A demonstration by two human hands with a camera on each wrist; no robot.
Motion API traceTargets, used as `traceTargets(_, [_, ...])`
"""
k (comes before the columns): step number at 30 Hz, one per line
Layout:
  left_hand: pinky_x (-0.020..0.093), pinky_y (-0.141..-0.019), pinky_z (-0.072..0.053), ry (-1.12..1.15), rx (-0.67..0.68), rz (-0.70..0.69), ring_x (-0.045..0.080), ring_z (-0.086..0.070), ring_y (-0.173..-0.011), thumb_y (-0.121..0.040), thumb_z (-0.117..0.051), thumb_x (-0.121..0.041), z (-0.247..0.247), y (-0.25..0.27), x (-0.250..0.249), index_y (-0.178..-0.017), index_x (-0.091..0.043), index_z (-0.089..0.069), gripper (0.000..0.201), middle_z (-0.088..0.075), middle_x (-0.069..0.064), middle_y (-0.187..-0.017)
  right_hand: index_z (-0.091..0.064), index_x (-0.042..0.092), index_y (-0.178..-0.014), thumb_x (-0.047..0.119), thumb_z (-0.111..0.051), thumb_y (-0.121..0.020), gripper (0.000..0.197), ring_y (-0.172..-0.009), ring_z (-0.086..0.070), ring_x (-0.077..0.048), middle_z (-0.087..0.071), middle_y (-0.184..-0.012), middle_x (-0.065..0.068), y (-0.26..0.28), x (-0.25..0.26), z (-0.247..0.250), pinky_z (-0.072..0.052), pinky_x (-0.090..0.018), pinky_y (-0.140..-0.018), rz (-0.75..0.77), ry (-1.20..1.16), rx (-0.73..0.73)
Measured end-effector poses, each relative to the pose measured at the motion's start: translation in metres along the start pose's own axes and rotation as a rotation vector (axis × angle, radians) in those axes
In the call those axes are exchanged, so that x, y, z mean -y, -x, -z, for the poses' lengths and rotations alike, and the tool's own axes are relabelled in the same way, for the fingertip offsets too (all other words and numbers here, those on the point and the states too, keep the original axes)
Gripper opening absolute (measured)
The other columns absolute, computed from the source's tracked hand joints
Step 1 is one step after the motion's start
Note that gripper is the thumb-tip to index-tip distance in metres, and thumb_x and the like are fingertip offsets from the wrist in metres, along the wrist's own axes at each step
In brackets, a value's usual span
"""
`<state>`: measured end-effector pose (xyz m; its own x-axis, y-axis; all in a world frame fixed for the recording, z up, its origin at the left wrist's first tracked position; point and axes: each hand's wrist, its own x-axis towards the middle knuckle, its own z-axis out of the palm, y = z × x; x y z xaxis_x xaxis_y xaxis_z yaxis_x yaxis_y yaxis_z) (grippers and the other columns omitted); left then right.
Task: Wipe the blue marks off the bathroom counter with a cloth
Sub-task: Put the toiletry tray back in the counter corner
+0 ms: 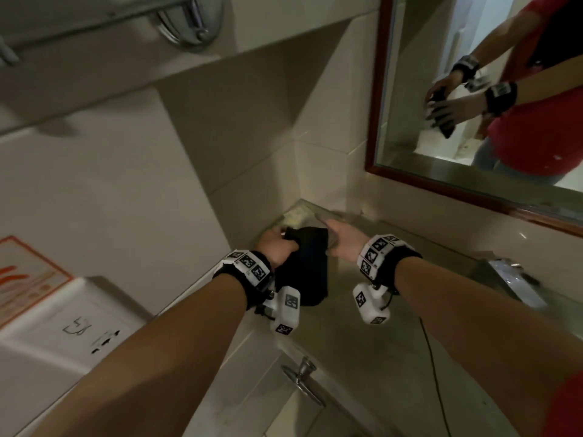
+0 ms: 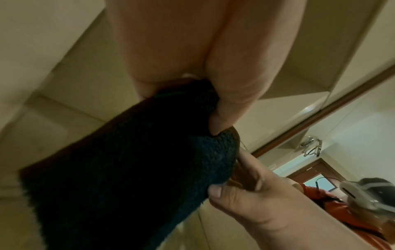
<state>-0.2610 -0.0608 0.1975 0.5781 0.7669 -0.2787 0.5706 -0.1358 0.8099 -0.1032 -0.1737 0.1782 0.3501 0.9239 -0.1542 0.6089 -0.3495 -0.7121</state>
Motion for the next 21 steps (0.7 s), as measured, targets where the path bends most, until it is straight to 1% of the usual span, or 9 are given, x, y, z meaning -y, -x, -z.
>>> traceTargets(2, [0.032,-0.091,-0.052,0.029,0.002,-0.013,0.024,-0.063,-0.1,-0.081,-0.066,-0.009,0.005,-0.001,-0.002,-0.128,-0.016,-0.055,0.049,-0.066,0.008,-0.115,-0.034,0.028,-0.15,0.004,-0.072,-0.08,0.083,-0.119,-0.052,-0.017,-0.049,-0.138,0.003,-0.015,0.001,0.002,-0.043,-0.025,-0.097,0.032,0.01,0.045])
traceTargets(3, [0.032,-0.089,-0.052,0.041,-0.009,-0.017,0.024,-0.063,-0.1,-0.081,-0.065,-0.008,0.007,-0.002,-0.003,-0.128,-0.016,-0.054,0.049,-0.065,0.009,-0.116,-0.045,0.023,-0.143,0.006,-0.074,-0.079,0.072,-0.115,-0.056,-0.018,-0.055,-0.131,0.001,-0.024,0.001,0.004,-0.046,-0.027,-0.095,0.042,0.032,0.059])
traceTargets(4, [0.03,-0.087,-0.052,0.051,-0.018,-0.017,0.023,-0.063,-0.099,-0.082,-0.064,-0.006,0.01,-0.004,-0.003,-0.129,-0.013,-0.053,0.048,-0.065,0.01,-0.116,-0.055,0.017,-0.133,0.008,-0.074,-0.079,0.058,-0.108,-0.059,-0.019,-0.061,-0.119,-0.001,-0.032,0.002,0.006,-0.047,-0.028,-0.089,0.046,0.066,0.063])
traceTargets(6, [0.031,-0.088,-0.052,0.065,-0.043,-0.004,0.023,-0.062,-0.101,-0.084,-0.062,-0.003,0.015,-0.007,-0.002,-0.13,-0.009,-0.052,0.048,-0.064,0.01,-0.119,-0.063,0.014,-0.119,0.016,-0.075,-0.081,0.04,-0.099,-0.059,-0.02,-0.06,-0.101,0.002,-0.047,0.006,0.01,-0.042,-0.025,-0.079,0.045,0.145,0.074])
traceTargets(9, [0.036,-0.093,-0.052,0.016,-0.102,0.028,0.025,-0.061,-0.107,-0.084,-0.06,-0.004,0.021,-0.012,0.002,-0.132,-0.01,-0.049,0.05,-0.062,0.01,-0.122,-0.063,0.013,-0.124,0.023,-0.074,-0.082,0.044,-0.106,-0.058,-0.02,-0.06,-0.111,0.0,-0.07,0.011,0.012,-0.039,-0.022,-0.082,0.076,0.209,0.103])
traceTargets(10, [0.034,-0.091,-0.052,-0.016,-0.116,0.039,0.025,-0.061,-0.106,-0.084,-0.06,-0.004,0.022,-0.014,0.004,-0.133,-0.01,-0.049,0.051,-0.062,0.01,-0.12,-0.064,0.014,-0.12,0.022,-0.074,-0.083,0.039,-0.105,-0.058,-0.021,-0.061,-0.112,-0.001,-0.077,0.013,0.011,-0.04,-0.021,-0.079,0.099,0.216,0.107])
traceTargets(13, [0.032,-0.086,-0.053,-0.136,-0.13,0.084,0.022,-0.06,-0.1,-0.081,-0.062,-0.004,0.023,-0.023,0.006,-0.129,-0.013,-0.051,0.05,-0.062,0.006,-0.109,-0.064,0.018,-0.098,0.016,-0.072,-0.084,0.016,-0.09,-0.056,-0.016,-0.058,-0.096,0.002,-0.094,0.019,0.007,-0.036,-0.02,-0.063,0.174,0.235,0.121])
traceTargets(17, [0.033,-0.083,-0.053,-0.315,-0.208,0.144,0.026,-0.062,-0.099,-0.08,-0.066,-0.01,0.017,-0.033,0.011,-0.117,-0.01,-0.058,0.038,-0.064,0.007,-0.106,-0.068,0.015,-0.104,0.013,-0.071,-0.083,0.021,-0.097,-0.06,-0.019,-0.064,-0.102,-0.003,-0.119,0.016,-0.001,-0.039,-0.023,-0.075,0.237,0.256,0.19])
traceTargets(21, [0.032,-0.082,-0.05,-0.528,-0.238,0.23,0.029,-0.062,-0.101,-0.086,-0.06,-0.01,0.011,-0.047,0.023,-0.117,-0.011,-0.058,0.031,-0.064,0.01,-0.114,-0.064,0.016,-0.106,0.013,-0.07,-0.085,0.022,-0.099,-0.06,-0.02,-0.061,-0.103,-0.001,-0.139,0.008,-0.012,-0.039,-0.024,-0.074,0.299,0.24,0.245])
